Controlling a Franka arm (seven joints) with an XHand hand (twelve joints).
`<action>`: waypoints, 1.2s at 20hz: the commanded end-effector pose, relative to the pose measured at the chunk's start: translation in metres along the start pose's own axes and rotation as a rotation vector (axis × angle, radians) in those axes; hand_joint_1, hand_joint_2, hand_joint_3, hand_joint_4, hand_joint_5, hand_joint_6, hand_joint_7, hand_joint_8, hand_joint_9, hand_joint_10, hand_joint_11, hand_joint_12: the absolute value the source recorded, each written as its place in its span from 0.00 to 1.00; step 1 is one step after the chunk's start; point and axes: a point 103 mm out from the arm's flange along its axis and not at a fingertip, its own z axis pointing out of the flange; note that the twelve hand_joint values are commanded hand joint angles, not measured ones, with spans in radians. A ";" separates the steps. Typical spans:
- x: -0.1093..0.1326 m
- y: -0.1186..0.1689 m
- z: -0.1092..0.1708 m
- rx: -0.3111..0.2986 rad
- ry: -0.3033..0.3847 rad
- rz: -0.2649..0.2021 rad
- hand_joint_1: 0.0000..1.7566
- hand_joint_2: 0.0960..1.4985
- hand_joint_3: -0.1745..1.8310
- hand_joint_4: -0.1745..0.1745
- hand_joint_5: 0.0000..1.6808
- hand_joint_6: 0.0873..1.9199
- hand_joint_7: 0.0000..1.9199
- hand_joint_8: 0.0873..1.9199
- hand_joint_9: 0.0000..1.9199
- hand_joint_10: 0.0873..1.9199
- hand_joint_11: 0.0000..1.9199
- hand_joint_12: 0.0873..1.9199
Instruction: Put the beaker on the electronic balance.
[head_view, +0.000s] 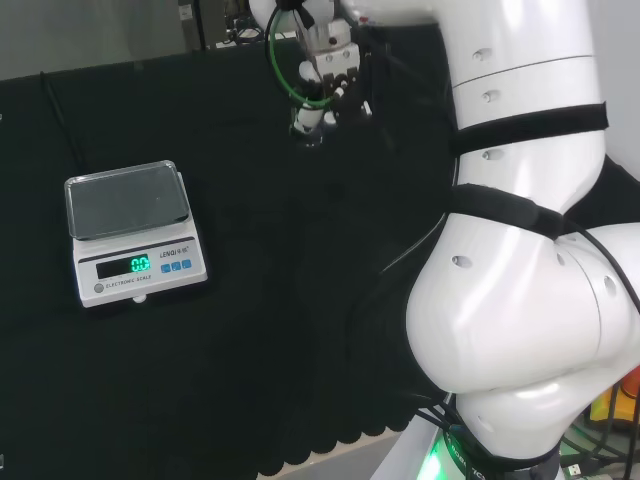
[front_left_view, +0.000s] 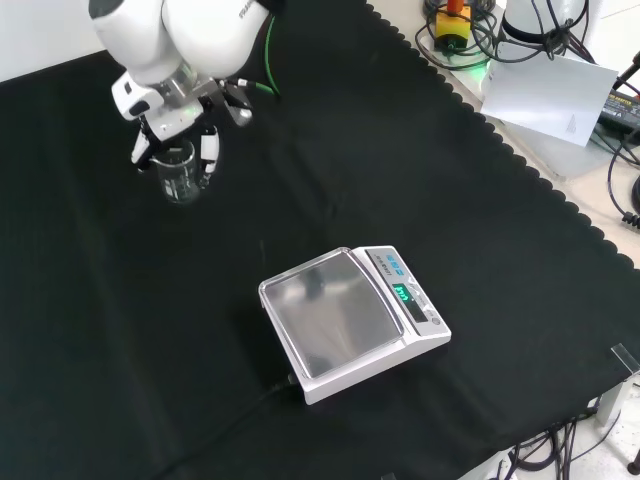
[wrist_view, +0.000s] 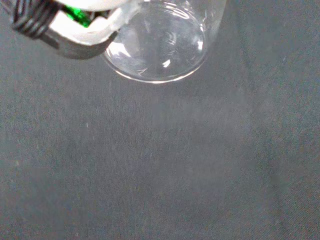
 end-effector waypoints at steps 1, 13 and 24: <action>-0.002 -0.019 -0.037 -0.040 -0.013 0.008 0.71 0.54 0.40 0.00 0.52 0.66 0.48 0.67 0.70 0.54 0.68 0.53; 0.097 -0.041 -0.043 -0.037 -0.017 -0.194 0.71 0.54 0.42 0.00 0.52 0.66 0.48 0.67 0.70 0.54 0.68 0.53; 0.245 -0.109 -0.041 -0.033 -0.052 -0.552 0.71 0.53 0.42 0.00 0.52 0.66 0.48 0.67 0.70 0.54 0.68 0.53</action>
